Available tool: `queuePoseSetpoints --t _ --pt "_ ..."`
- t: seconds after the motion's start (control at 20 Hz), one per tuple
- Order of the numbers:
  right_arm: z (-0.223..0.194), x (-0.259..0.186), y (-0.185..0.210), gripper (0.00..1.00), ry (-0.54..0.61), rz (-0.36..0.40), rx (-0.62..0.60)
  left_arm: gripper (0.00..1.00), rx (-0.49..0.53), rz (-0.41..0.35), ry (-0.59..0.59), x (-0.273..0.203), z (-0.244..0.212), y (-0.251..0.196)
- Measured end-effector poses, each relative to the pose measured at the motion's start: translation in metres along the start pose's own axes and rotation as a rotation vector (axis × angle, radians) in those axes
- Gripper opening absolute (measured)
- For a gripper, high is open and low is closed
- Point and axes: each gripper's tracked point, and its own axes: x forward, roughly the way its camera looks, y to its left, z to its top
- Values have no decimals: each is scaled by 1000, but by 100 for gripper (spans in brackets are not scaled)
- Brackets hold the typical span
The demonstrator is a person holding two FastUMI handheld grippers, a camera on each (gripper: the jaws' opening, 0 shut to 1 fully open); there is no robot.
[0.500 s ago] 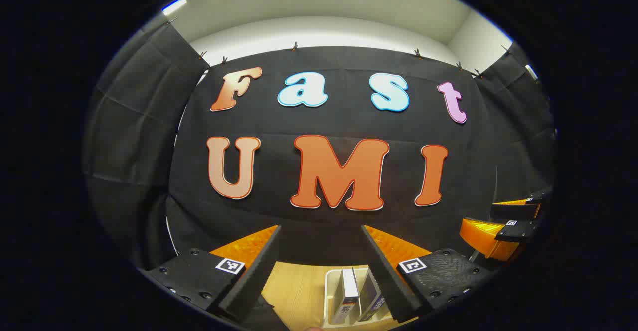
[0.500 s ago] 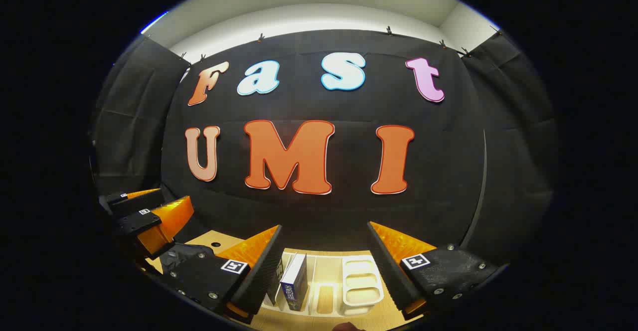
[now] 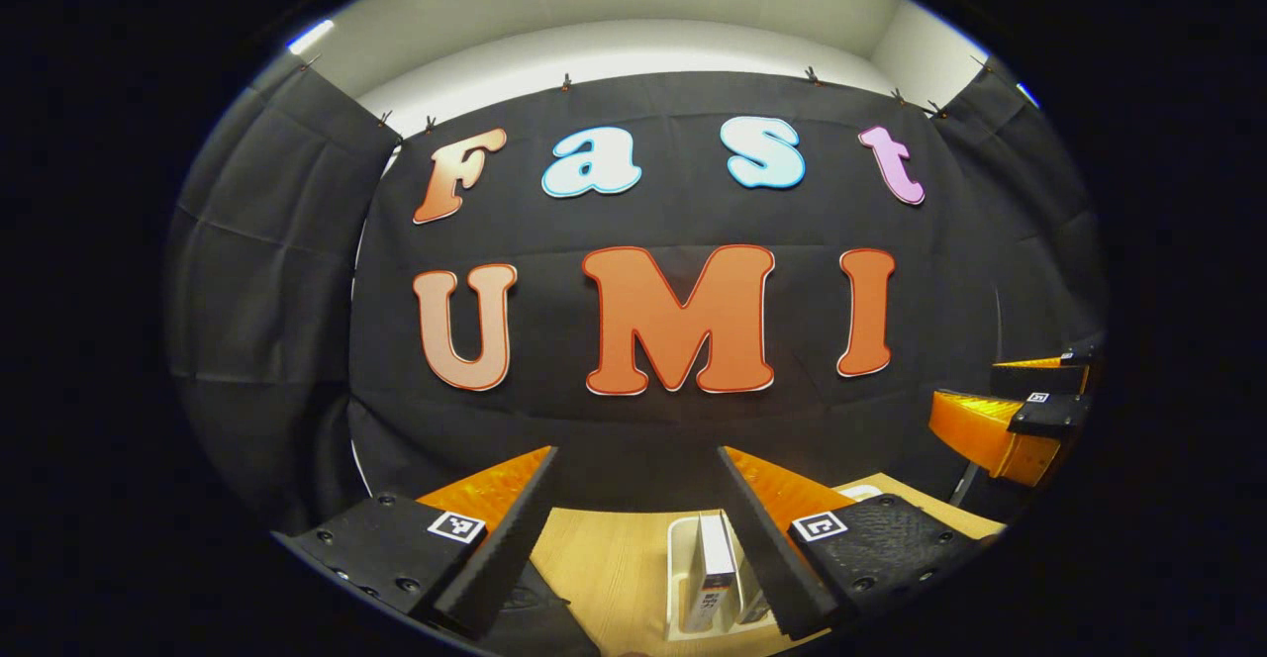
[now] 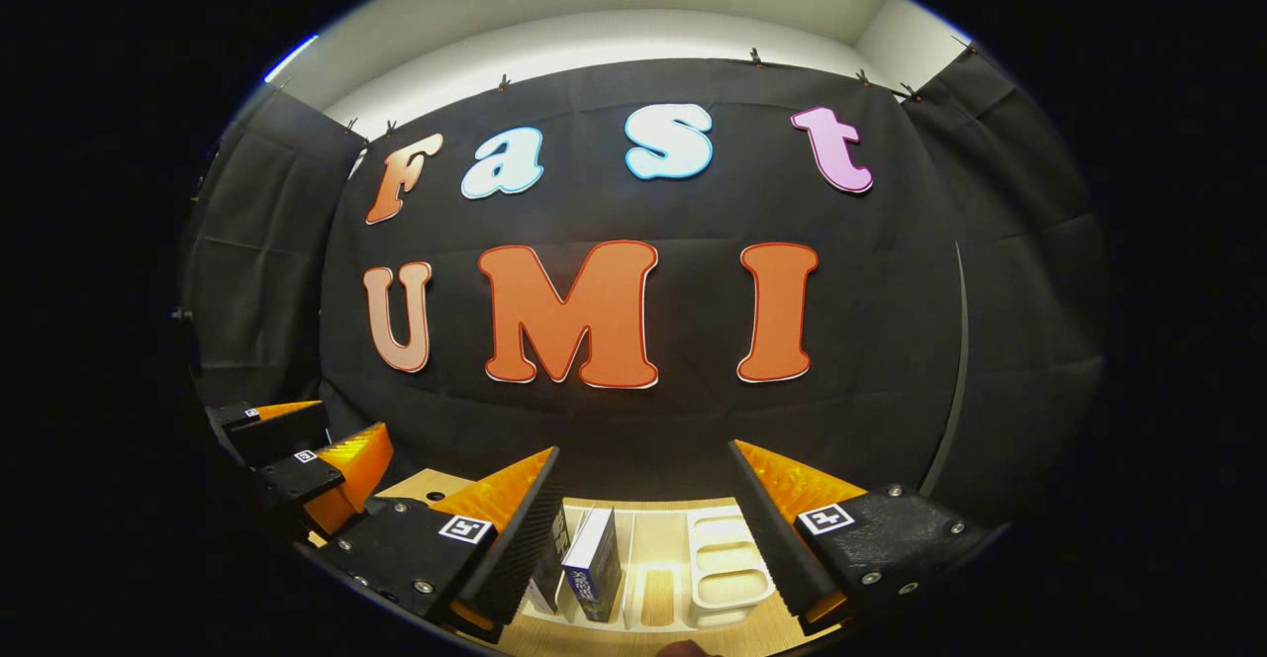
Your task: Open the schoolbag, grab two books from the bookshelf and put them into the schoolbag.
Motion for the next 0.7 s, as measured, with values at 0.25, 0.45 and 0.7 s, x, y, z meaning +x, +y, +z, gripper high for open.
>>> queuePoseSetpoints --t 0.25,0.45,0.7 --pt "4 -2 -2 96 -19 -11 -24 96 20 5 -5 -2 5 1" --pt "2 -6 -5 96 -7 -19 -18 100 19 9 -7 -3 5 0" --pt "-1 -9 -9 96 3 -23 -27 96 24 7 -1 -4 0 1"
